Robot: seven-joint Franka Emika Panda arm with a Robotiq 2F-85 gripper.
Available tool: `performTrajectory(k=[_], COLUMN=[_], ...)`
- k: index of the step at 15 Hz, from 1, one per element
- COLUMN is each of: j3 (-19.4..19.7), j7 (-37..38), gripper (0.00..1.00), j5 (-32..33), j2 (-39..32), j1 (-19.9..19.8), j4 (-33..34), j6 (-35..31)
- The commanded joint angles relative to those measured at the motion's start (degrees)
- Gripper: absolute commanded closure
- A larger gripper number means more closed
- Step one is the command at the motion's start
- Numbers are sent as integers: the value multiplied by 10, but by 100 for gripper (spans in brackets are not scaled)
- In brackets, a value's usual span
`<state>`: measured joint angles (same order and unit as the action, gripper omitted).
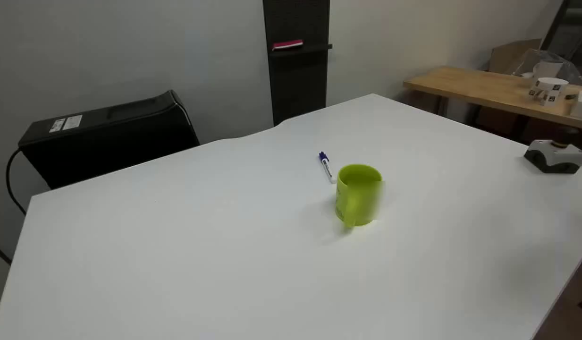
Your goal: Put the blue marker inside the yellow mug
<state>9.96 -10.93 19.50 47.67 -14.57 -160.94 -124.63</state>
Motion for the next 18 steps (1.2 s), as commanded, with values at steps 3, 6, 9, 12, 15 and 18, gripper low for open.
performTrajectory(k=[3,6,9,12,15,18], j3=[1,1,1,9,14,15], j7=[1,1,1,-16,21,62], gripper=[0,0,0,0,0,0], j5=[1,1,1,-2,-2,-5], j2=[1,1,1,-5,-101,-189], j1=[2,2,2,10,-4,-13], j4=[2,2,2,6,31,48], j6=[3,3,3,7,-29,-117])
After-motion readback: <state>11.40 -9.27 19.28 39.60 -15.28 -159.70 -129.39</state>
